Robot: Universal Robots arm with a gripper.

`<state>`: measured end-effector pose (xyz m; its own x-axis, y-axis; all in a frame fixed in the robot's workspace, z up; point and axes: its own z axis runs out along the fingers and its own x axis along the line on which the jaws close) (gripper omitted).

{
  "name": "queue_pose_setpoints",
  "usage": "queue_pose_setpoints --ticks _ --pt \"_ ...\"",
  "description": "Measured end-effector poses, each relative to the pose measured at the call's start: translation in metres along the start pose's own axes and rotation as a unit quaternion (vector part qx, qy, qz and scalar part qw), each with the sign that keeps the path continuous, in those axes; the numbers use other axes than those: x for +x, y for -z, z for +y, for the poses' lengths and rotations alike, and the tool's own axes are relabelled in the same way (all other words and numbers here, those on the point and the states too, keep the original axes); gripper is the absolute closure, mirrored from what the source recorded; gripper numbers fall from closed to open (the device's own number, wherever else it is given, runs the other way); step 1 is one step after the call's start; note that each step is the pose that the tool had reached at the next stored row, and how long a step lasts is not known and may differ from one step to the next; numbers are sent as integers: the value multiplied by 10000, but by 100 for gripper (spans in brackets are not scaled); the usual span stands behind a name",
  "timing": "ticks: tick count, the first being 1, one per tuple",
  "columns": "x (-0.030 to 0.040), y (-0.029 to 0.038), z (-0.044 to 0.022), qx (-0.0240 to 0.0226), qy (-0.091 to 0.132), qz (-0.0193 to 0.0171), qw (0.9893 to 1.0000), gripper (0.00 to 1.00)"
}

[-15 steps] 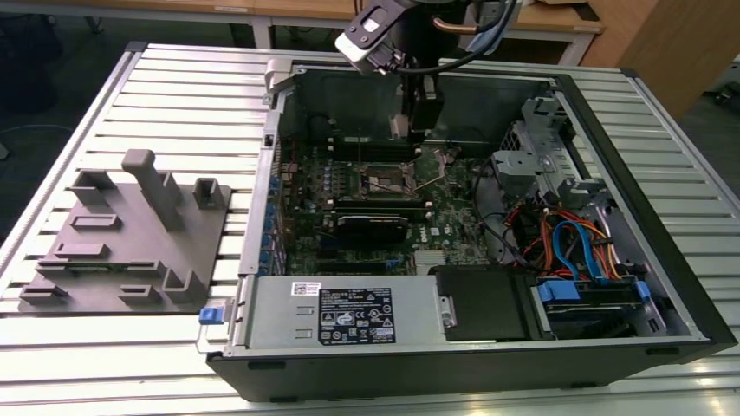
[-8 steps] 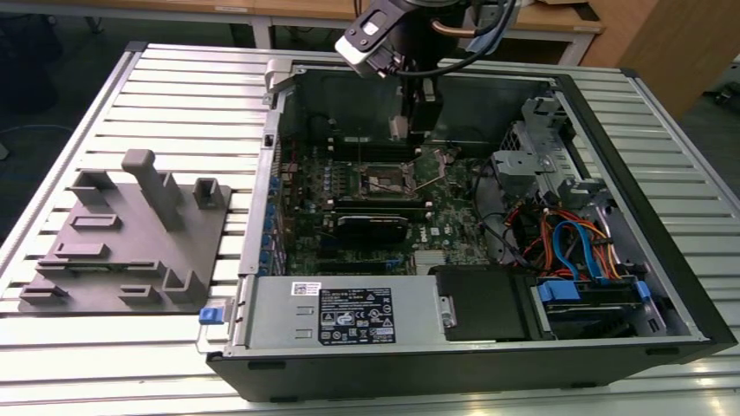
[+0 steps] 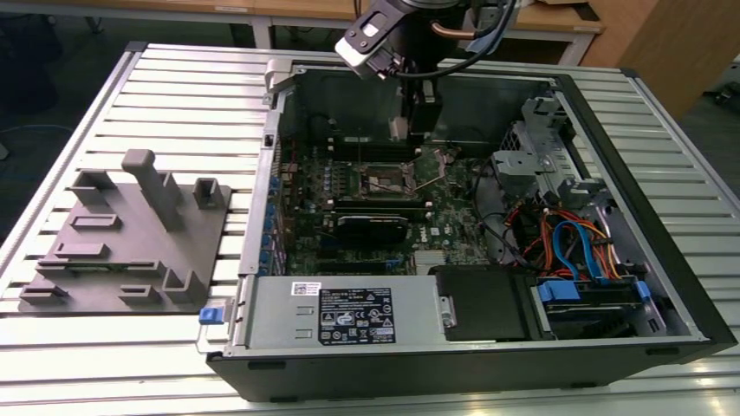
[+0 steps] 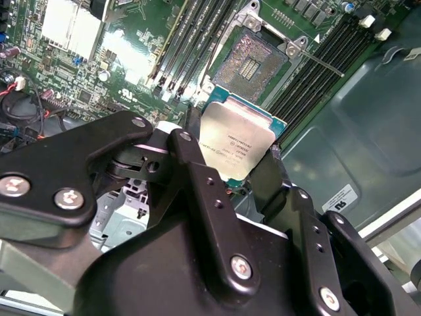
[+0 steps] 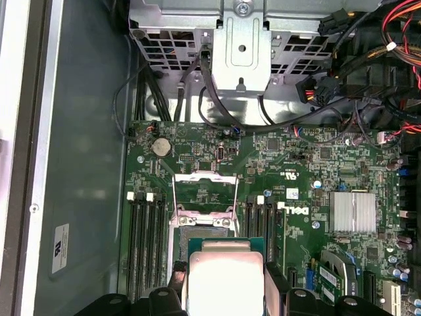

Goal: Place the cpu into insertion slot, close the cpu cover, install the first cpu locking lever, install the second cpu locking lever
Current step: 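Place the cpu into insertion slot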

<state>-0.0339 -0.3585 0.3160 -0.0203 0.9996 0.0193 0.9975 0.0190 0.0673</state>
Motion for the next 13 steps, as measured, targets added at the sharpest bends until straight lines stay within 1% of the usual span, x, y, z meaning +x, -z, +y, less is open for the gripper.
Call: queue_pose_setpoints --ticks 5,13 --pt "0 -25 -2 1 0 -1 10000 46" --pt "-1 -26 -1 0 0 -3 10000 46"
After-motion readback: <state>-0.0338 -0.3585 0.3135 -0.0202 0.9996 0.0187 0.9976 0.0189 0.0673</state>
